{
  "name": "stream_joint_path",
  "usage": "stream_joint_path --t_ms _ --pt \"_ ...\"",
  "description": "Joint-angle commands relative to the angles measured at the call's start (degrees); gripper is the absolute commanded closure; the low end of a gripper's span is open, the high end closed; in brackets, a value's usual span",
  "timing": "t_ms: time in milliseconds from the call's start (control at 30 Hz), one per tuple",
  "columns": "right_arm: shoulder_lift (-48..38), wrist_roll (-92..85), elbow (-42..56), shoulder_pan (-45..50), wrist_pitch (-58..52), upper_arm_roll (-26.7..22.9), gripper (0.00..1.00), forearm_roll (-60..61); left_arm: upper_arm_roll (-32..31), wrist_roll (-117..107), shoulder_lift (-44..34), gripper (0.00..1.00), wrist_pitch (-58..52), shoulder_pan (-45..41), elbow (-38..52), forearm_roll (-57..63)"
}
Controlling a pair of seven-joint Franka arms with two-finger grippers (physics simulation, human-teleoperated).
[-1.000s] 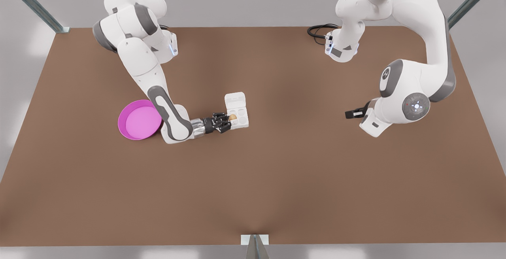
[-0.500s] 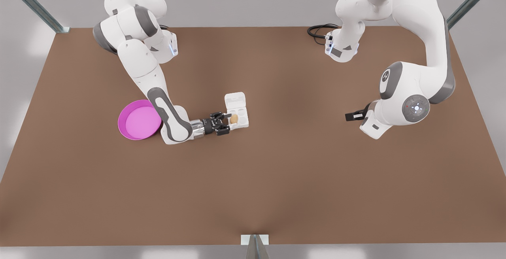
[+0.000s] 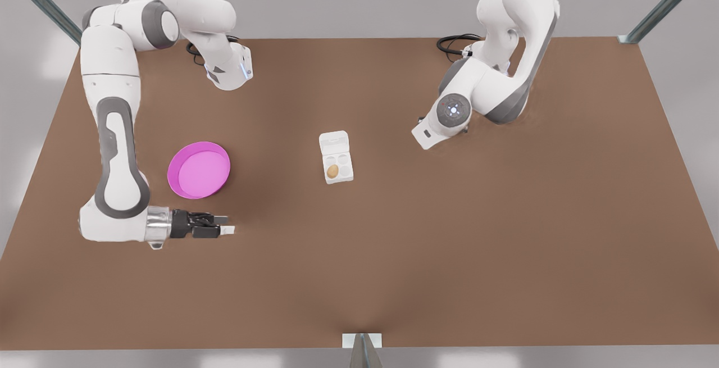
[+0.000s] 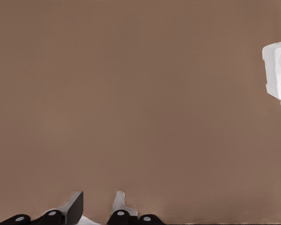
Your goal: Pack egg into the box and close the box lid
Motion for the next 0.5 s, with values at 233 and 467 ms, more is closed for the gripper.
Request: stream_joint_path --t_ms 233,467 --pt "-17.4 -20.9 3.2 -1.4 -3.7 -1.0 0.0 -51.7 -8.8 -48.4 17.2 0.79 8.2 -20.1 13.1 -1.8" --pt "-29.1 -15.6 -8.8 -0.3 -5.0 -1.1 0.0 -45.2 4.4 -49.7 25.3 0.79 18.6 -31.4 19.4 0.1"
